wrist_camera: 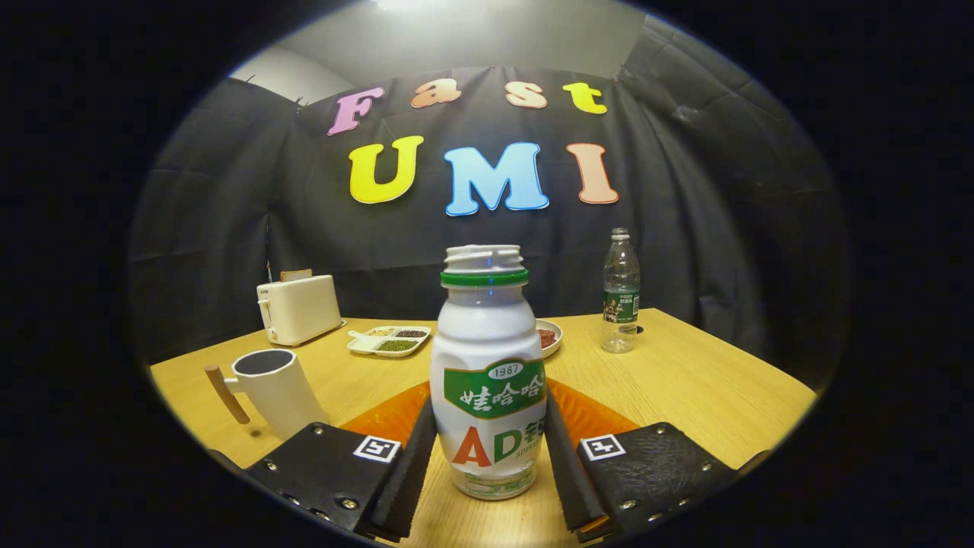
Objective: Take the bottle from table, then pour the juice into the cup, finally place the bottle on the coaster
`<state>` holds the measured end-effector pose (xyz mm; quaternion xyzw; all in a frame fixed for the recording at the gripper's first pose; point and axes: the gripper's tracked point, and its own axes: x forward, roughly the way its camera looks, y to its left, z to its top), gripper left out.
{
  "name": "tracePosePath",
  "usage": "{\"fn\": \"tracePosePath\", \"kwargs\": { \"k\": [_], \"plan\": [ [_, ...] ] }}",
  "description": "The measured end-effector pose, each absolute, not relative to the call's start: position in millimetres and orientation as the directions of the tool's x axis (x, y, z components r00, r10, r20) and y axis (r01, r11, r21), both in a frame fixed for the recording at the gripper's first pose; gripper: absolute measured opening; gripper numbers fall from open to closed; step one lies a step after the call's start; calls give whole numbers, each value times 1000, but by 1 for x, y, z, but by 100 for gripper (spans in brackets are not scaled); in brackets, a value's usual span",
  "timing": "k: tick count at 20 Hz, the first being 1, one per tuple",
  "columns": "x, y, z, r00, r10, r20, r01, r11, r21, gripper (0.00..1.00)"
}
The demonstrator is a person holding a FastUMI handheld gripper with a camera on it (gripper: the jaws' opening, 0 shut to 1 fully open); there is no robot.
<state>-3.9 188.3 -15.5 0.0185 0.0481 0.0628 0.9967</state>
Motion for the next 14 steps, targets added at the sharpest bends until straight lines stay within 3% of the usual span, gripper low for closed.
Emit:
{"fn": "tracePosePath", "kwargs": {
  "k": [14],
  "plan": [
    [-6, 226, 15, 979, 180, -97, -202, 925, -321, 72]
  ]
}}
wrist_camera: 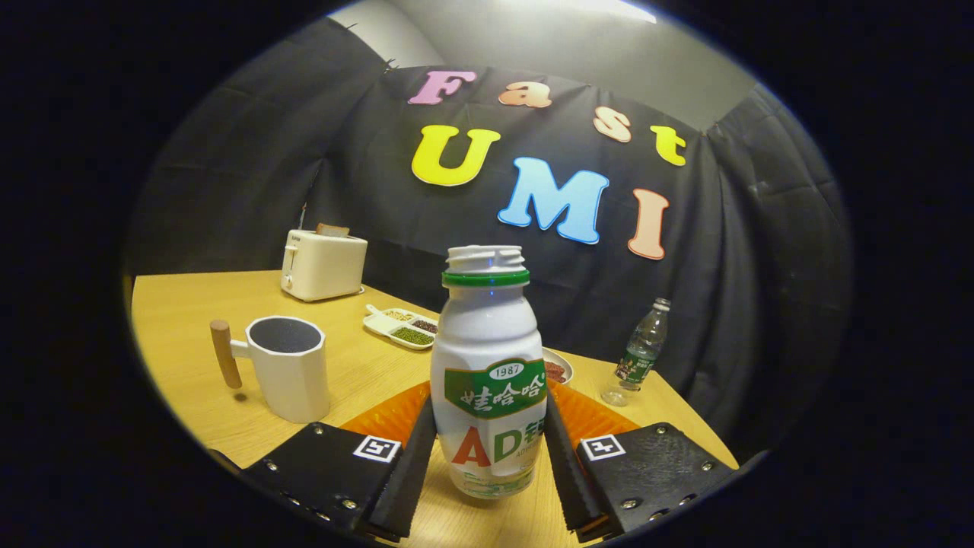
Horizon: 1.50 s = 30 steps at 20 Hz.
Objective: Take the bottle from table, then pour the juice into the cup, finally place the bottle on the coaster
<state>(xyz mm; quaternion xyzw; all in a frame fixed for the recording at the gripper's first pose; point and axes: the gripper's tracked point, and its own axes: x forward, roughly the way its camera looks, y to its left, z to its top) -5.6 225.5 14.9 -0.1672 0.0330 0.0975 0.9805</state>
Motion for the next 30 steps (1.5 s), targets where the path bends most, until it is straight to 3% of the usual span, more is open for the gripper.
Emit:
{"fn": "tracePosePath", "kwargs": {
  "k": [19, 30],
  "plan": [
    [7, 261, 5, 962, 204, -182, -273, 691, -669, 72],
    [12, 276, 13, 964, 204, -169, -253, 515, -819, 72]
  ]
}}
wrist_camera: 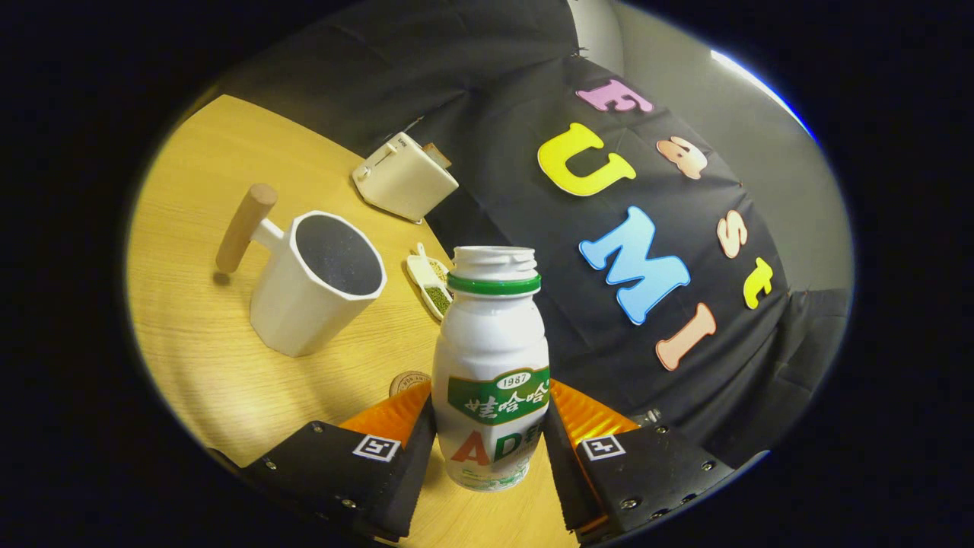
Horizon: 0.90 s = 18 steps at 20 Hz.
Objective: Take the bottle from table, then pour the juice into the cup, finally place the bottle on the coaster
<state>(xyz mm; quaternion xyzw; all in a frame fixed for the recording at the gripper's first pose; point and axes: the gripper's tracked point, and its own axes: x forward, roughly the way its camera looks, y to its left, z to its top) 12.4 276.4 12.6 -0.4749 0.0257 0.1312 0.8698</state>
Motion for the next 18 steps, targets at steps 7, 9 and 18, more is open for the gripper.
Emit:
{"fn": "tracePosePath", "kwargs": {
  "k": [7, 9, 18],
  "plan": [
    [18, 284, 19, 971, 188, -148, -210, 373, -904, 71],
    [18, 285, 21, 973, 186, -138, -195, 332, -923, 71],
    [22, 293, 25, 975, 188, -120, -156, 192, -969, 72]
  ]
}}
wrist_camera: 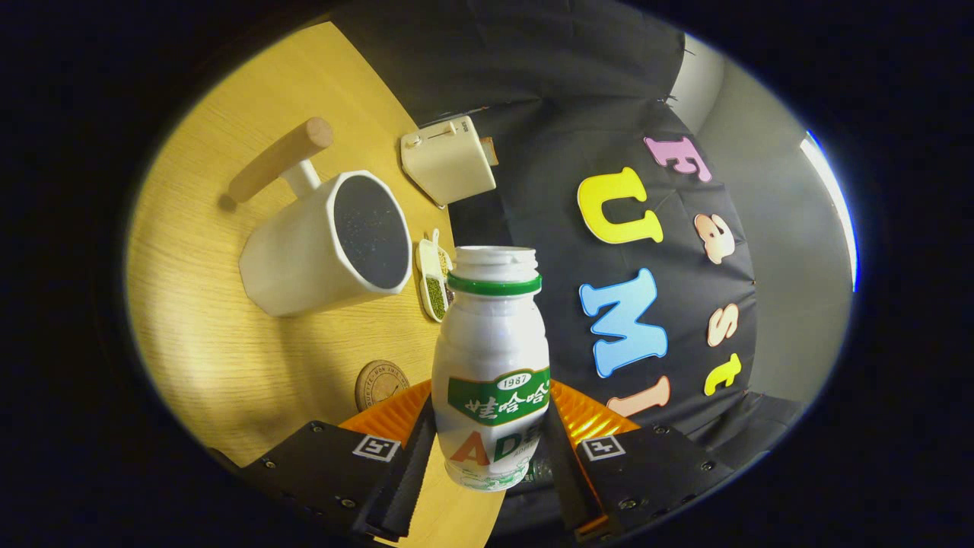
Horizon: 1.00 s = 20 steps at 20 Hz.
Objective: Take the bottle from table, then pour the juice into the cup, finally place the bottle on the coaster
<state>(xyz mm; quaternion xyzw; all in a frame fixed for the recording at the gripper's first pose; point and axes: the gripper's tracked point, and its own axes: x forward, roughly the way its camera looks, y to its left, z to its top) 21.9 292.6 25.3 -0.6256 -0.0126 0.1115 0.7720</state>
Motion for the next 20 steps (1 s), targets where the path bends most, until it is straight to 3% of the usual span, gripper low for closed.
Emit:
{"fn": "tracePosePath", "kwargs": {
  "k": [20],
  "plan": [
    [18, 301, 35, 977, 196, -85, -77, -50, -996, 71]
  ]
}}
